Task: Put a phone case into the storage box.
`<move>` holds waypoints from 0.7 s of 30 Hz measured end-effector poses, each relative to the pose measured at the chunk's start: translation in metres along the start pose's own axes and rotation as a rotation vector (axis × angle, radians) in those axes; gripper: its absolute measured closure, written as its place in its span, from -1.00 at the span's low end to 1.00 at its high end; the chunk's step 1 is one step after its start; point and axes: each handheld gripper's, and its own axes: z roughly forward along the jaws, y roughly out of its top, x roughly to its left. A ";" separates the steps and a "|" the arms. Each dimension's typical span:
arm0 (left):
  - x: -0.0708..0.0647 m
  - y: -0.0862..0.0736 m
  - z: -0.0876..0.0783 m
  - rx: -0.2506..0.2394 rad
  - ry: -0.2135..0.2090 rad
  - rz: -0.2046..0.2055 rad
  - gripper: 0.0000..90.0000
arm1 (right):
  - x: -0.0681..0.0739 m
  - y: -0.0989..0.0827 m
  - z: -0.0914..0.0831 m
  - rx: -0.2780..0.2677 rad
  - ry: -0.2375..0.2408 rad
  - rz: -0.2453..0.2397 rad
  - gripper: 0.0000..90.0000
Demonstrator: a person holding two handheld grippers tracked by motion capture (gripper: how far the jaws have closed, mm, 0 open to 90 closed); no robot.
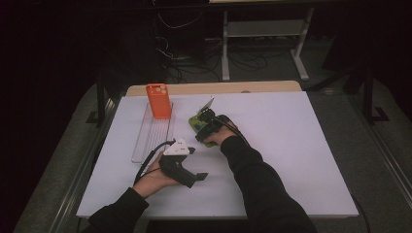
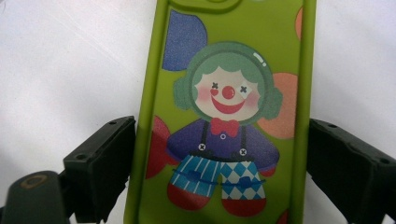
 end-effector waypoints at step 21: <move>0.000 0.000 0.000 0.002 0.000 0.001 -1.00 | 0.000 0.000 -0.001 -0.005 -0.003 -0.005 -0.67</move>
